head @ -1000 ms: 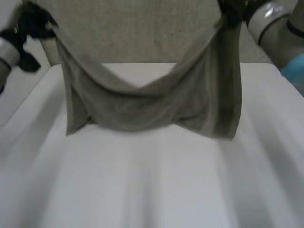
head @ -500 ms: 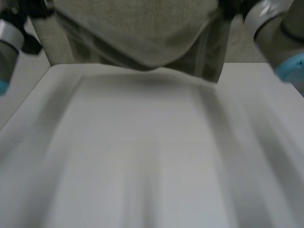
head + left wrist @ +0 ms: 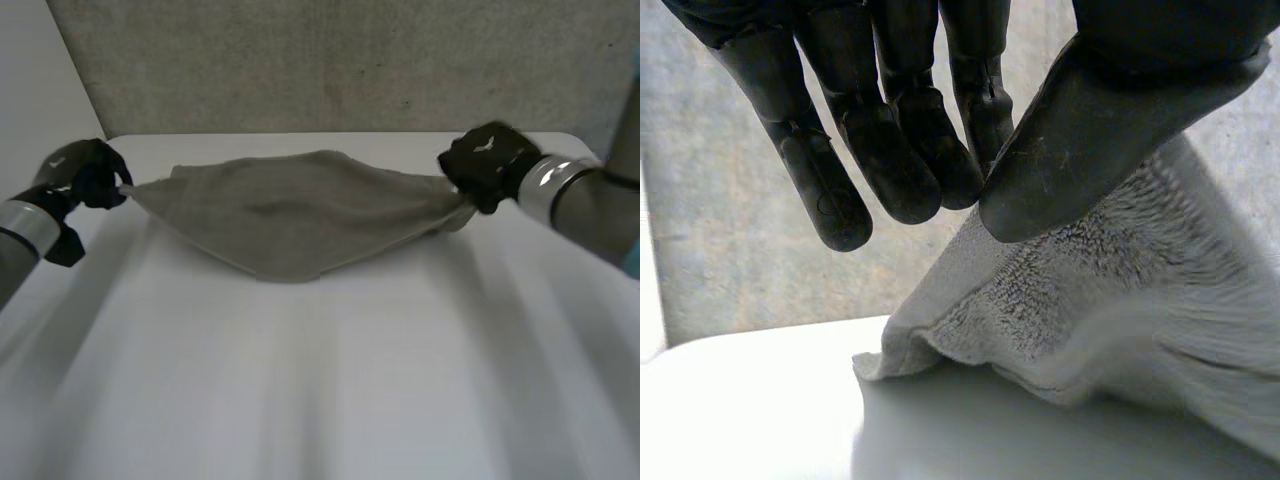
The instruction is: Fold the towel.
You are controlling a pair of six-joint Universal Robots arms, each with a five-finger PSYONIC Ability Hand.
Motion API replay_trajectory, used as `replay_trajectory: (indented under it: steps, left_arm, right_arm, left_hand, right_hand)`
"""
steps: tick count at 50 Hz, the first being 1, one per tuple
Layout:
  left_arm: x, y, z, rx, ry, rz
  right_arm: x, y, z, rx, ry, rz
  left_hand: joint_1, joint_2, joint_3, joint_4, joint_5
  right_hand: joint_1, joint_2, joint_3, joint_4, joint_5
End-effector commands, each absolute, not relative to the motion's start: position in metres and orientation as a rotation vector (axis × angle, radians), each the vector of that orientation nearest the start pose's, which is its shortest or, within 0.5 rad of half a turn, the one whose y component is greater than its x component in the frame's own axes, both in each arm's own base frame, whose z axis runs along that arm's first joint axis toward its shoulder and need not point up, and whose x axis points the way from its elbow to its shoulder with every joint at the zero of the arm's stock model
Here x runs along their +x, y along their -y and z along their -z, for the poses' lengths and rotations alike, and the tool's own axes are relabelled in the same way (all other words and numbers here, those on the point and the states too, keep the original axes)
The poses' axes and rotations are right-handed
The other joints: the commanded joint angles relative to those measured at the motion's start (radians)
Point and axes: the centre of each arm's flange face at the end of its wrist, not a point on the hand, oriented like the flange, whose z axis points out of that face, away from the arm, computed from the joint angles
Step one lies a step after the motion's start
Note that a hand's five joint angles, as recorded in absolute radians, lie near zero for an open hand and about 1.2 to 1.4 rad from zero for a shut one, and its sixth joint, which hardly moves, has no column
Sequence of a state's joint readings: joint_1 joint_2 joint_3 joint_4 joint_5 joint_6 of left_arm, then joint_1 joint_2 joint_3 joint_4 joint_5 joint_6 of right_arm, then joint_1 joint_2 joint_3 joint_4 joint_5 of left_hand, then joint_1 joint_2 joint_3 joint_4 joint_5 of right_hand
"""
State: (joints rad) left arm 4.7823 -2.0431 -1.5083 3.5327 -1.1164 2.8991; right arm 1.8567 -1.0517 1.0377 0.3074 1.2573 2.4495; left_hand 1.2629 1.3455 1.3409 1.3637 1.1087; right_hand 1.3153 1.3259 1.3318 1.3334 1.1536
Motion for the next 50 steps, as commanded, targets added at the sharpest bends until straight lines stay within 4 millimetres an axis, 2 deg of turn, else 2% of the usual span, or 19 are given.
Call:
replay_trajectory:
  steps: [1, 5, 7, 10, 14, 18, 20, 28, 32, 37, 43, 45, 50]
  left_arm:
    - [-0.122, 0.377, -0.227, 0.08, -2.616, 2.481]
    - [-0.124, 0.367, -0.228, 0.045, -2.67, 2.484]
    - [-0.127, 0.356, -0.231, 0.024, -2.714, 2.498]
    - [-0.129, 0.349, -0.233, 0.017, -2.739, 2.506]
    - [-0.131, 0.336, -0.238, 0.0, -2.761, 2.526]
    - [-0.122, 0.336, -0.241, -0.041, -2.731, 2.531]
    - [-0.107, 0.34, -0.24, -0.099, -2.699, 2.518]
    - [-0.102, 0.345, -0.237, -0.121, -2.702, 2.505]
    - [-0.102, 0.349, -0.236, -0.12, -2.702, 2.507]
    - [-0.102, 0.362, -0.231, -0.132, -2.714, 2.496]
    - [-0.125, 0.383, -0.221, -0.05, -2.773, 2.501]
    - [-0.127, 0.388, -0.218, -0.062, -2.769, 2.497]
    - [-0.125, 0.414, -0.201, -0.181, -2.716, 2.464]
  right_arm:
    - [0.23, 0.327, -0.295, -1.293, -2.097, 1.966]
    - [0.222, 0.322, -0.297, -1.27, -2.131, 1.945]
    - [0.218, 0.308, -0.304, -1.263, -2.145, 1.926]
    - [0.212, 0.301, -0.305, -1.256, -2.167, 1.9]
    - [0.202, 0.303, -0.303, -1.234, -2.211, 1.892]
    - [0.186, 0.309, -0.302, -1.206, -2.274, 1.893]
    - [0.183, 0.309, -0.301, -1.206, -2.292, 1.872]
    - [0.18, 0.304, -0.297, -1.281, -2.323, 1.752]
    - [0.181, 0.311, -0.295, -1.268, -2.319, 1.76]
    - [0.192, 0.339, -0.282, -1.251, -2.301, 1.741]
    - [0.206, 0.359, -0.268, -1.187, -2.271, 1.751]
    - [0.218, 0.371, -0.261, -1.155, -2.241, 1.781]
    - [0.231, 0.39, -0.247, -1.109, -2.263, 1.834]
  left_hand:
    - [0.133, 0.051, 0.055, 0.033, 0.113]
    - [0.133, 0.051, 0.055, 0.033, 0.113]
    - [0.133, 0.051, 0.055, 0.033, 0.113]
    - [0.133, 0.051, 0.055, 0.033, 0.113]
    - [0.133, 0.051, 0.055, 0.033, 0.113]
    - [0.133, 0.051, 0.055, 0.033, 0.113]
    - [0.133, 0.051, 0.055, 0.033, 0.113]
    - [0.133, 0.051, 0.055, 0.033, 0.113]
    - [0.133, 0.051, 0.055, 0.033, 0.113]
    - [0.133, 0.051, 0.055, 0.033, 0.113]
    - [0.133, 0.051, 0.055, 0.033, 0.113]
    - [0.133, 0.051, 0.055, 0.033, 0.113]
    - [0.133, 0.051, 0.055, 0.033, 0.113]
  right_hand:
    - [0.081, 0.07, 0.064, 0.063, 0.068]
    - [0.081, 0.07, 0.064, 0.063, 0.068]
    - [0.081, 0.07, 0.064, 0.063, 0.068]
    - [0.081, 0.07, 0.064, 0.063, 0.068]
    - [0.081, 0.07, 0.064, 0.063, 0.068]
    - [0.081, 0.07, 0.064, 0.063, 0.068]
    - [0.081, 0.07, 0.064, 0.063, 0.068]
    - [0.081, 0.07, 0.064, 0.063, 0.068]
    - [0.081, 0.07, 0.064, 0.063, 0.068]
    - [0.081, 0.07, 0.064, 0.063, 0.068]
    - [0.081, 0.07, 0.064, 0.063, 0.068]
    - [0.081, 0.07, 0.064, 0.063, 0.068]
    - [0.081, 0.07, 0.064, 0.063, 0.068]
